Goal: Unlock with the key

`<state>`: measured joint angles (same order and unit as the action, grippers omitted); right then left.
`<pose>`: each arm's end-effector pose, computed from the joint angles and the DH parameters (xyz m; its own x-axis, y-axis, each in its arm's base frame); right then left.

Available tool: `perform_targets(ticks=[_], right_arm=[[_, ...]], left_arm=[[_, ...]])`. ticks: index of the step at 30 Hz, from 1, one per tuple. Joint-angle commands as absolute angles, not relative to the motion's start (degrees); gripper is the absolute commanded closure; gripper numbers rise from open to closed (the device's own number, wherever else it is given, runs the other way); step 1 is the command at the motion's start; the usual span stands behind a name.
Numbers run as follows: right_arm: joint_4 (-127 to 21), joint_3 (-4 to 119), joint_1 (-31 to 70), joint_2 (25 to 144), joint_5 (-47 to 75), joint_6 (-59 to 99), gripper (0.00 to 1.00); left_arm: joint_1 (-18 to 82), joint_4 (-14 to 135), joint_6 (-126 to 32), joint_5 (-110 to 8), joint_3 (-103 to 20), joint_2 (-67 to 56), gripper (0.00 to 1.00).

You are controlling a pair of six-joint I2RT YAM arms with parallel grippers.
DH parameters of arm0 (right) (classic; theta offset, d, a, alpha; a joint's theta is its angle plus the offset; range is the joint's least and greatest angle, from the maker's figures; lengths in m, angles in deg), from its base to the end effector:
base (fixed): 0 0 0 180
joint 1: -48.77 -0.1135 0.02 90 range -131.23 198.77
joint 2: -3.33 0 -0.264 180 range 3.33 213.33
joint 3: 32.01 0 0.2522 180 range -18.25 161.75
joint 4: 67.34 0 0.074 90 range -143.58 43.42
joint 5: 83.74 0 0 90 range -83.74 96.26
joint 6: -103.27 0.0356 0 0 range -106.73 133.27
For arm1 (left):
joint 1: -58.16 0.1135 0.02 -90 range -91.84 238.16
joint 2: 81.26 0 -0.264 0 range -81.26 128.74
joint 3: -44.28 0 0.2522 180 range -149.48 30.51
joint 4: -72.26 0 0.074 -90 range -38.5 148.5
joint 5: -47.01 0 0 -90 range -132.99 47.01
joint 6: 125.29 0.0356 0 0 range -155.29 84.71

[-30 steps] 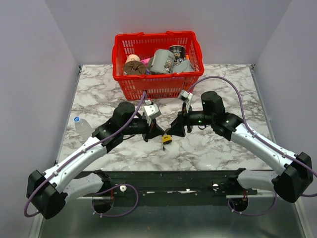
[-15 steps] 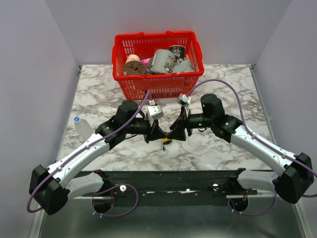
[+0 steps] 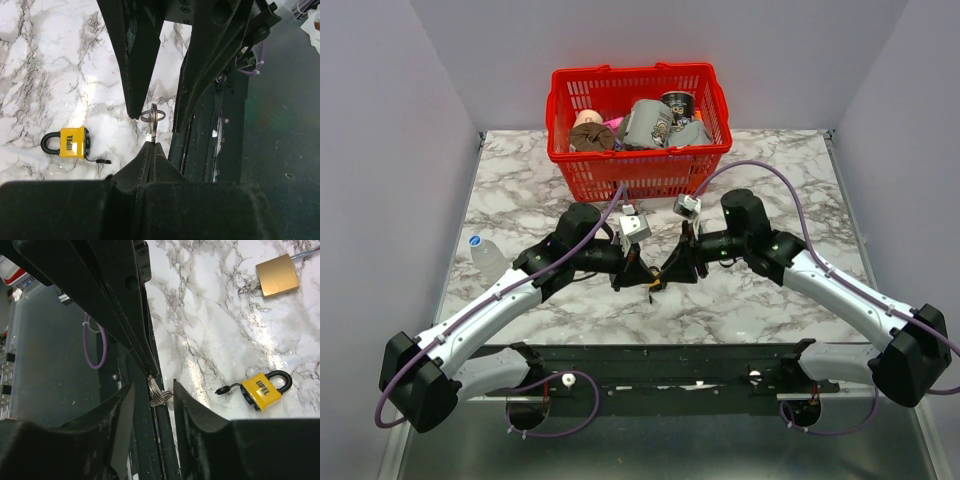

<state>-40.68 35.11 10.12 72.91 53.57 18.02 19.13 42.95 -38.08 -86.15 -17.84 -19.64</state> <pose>0.1911 0.1863 0.3023 -0.4553 -0.2923 -0.8410 -0.8903 0.1532 0.4288 0.1667 -0.1665 0.2998 -0.4189 0.2939 -0.8591 0.9056 0.2038 -0.3719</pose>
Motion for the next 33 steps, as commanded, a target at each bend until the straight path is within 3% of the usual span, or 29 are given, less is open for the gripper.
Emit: perform_targets(ticks=[1,8,11,15,18,21,22,24,25,33], right_arm=[[-40.1,36.6,9.7,73.6,55.6,17.0,0.59],[-40.9,36.9,9.7,75.0,56.4,17.4,0.69],[-41.2,36.9,9.8,75.5,56.6,17.5,0.77],[-42.2,36.6,9.7,75.4,56.9,18.4,0.96],[-43.1,35.8,9.7,74.8,54.5,19.8,0.99],[-43.0,35.0,9.7,74.7,50.2,20.7,0.99],[-43.1,34.7,9.7,74.6,48.5,21.0,0.99],[-43.3,34.4,9.7,74.5,47.2,22.0,0.99],[-43.3,34.4,9.7,74.3,45.7,22.2,0.99],[-42.9,35.3,9.9,70.5,37.0,26.9,0.99]], left_arm=[[18.9,43.3,-37.0,-88.2,-19.7,-20.4,1.00],[18.9,43.6,-37.0,-87.9,-19.6,-20.5,1.00],[18.9,43.9,-37.5,-87.9,-19.4,-20.7,1.00],[18.9,44.3,-37.8,-87.1,-19.3,-21.1,1.00],[18.9,44.9,-38.5,-84.7,-19.0,-21.9,1.00],[18.9,45.8,-38.6,-80.4,-18.4,-23.0,0.65],[18.8,45.8,-38.8,-78.4,-18.4,-23.2,0.42],[18.8,45.8,-38.9,-76.2,-18.2,-23.9,0.22],[18.9,45.9,-39.1,-74.6,-18.1,-24.2,0.01],[18.8,49.3,-44.9,-56.1,-15.0,-31.3,0.01]])
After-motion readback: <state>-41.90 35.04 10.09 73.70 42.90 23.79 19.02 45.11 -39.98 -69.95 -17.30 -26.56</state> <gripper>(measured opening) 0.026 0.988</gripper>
